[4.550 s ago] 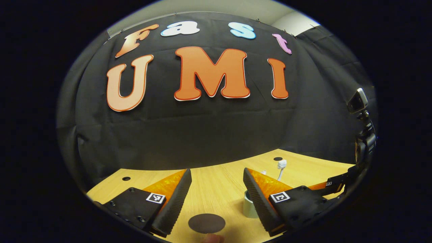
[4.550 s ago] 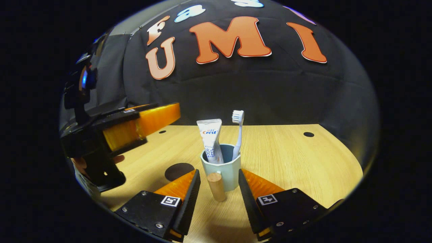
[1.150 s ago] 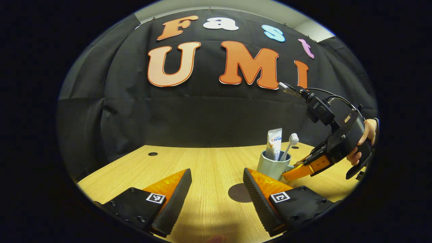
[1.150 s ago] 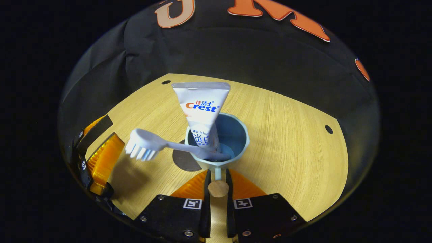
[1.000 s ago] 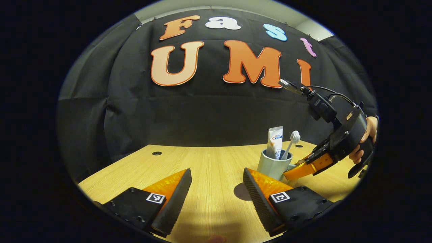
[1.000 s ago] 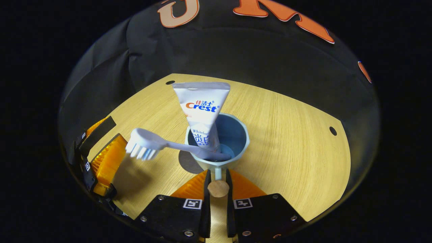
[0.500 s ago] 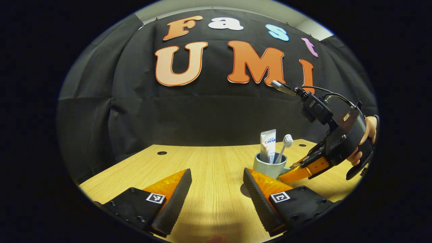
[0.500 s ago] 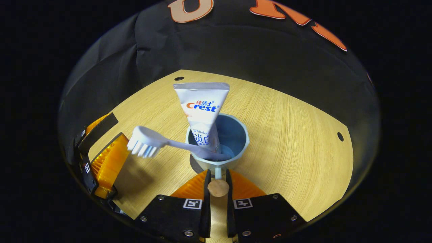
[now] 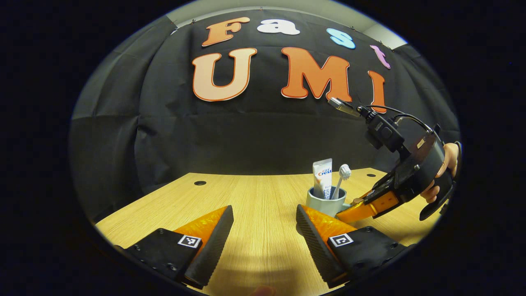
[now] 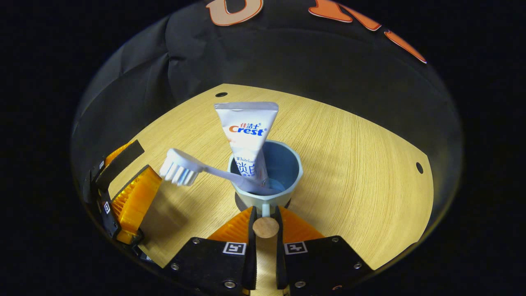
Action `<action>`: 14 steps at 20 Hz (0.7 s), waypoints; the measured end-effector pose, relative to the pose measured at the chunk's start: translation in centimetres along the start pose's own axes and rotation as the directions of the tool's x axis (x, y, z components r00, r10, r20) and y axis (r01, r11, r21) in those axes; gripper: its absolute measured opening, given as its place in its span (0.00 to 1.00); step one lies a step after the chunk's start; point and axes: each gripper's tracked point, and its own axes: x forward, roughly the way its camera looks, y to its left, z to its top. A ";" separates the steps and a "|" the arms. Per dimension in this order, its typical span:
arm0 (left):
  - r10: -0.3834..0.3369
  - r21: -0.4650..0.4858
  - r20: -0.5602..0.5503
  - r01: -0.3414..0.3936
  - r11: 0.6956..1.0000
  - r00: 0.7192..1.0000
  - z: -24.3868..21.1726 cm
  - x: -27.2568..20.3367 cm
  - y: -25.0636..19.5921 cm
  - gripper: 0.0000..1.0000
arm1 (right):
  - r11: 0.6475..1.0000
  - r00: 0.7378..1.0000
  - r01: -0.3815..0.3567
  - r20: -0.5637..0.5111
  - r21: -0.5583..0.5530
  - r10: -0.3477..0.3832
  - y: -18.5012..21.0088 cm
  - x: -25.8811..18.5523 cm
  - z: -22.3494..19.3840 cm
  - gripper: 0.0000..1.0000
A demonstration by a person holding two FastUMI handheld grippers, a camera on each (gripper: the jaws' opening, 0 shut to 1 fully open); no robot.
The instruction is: Put the toothbrush and toothpaste on the desktop into the cup, then pick up the cup and place it on the coaster on the desktop.
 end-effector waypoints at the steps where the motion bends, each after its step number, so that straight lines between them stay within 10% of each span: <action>1: 0.000 0.000 0.003 0.000 1.000 1.000 0.1 -0.1 0.0 0.97 | 1.000 1.000 -0.002 0.004 0.007 0.002 0.0 -0.1 0.1 0.19; 14: -0.002 -0.014 -0.017 0.002 1.000 1.000 -0.3 0.0 -0.3 0.97 | 0.997 0.997 -0.069 -0.017 0.021 0.069 0.5 -0.9 0.5 0.29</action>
